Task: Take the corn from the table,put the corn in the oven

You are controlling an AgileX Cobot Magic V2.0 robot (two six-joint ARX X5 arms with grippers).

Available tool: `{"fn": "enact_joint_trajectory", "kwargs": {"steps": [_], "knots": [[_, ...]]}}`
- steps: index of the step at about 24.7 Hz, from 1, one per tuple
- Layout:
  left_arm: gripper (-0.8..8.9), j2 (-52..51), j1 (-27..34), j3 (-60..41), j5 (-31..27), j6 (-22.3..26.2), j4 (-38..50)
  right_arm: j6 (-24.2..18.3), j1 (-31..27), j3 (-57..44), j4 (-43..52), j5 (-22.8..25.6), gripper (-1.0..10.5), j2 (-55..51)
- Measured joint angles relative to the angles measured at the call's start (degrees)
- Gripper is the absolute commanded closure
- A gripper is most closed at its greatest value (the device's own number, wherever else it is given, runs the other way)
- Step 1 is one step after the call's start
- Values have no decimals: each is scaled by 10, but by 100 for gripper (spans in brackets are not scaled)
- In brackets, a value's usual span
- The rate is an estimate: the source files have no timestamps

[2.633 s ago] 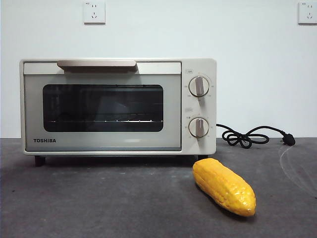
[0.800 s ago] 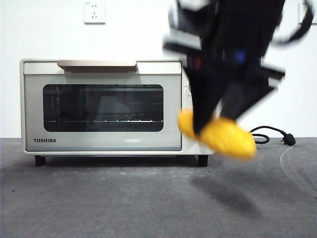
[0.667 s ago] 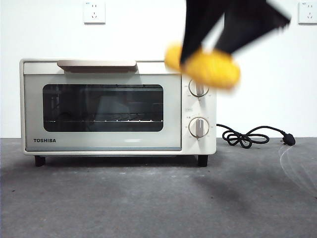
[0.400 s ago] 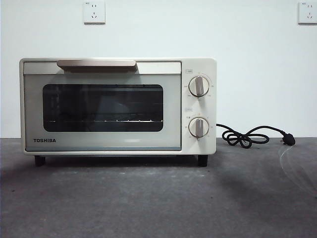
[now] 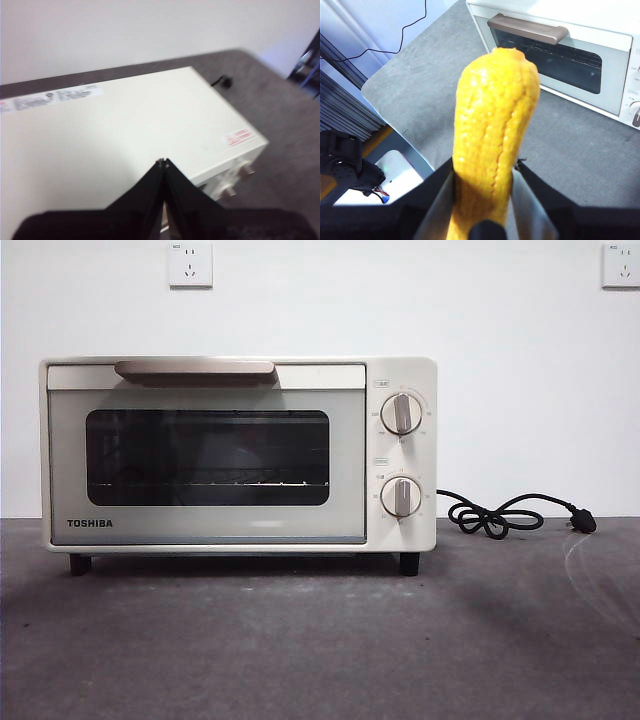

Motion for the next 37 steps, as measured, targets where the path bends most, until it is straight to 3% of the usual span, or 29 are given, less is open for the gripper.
{"fn": "enact_joint_trajectory", "kwargs": {"steps": [3,9,37], "knots": [[819,38,-16,49,-38,32,-49,0,0,0,-5,0,962,0],[819,101,-30,82,-59,64,-94,0,0,0,-25,0,962,-1],[820,178,-31,86,-72,85,-211,0,0,0,-43,0,962,-10]]}}
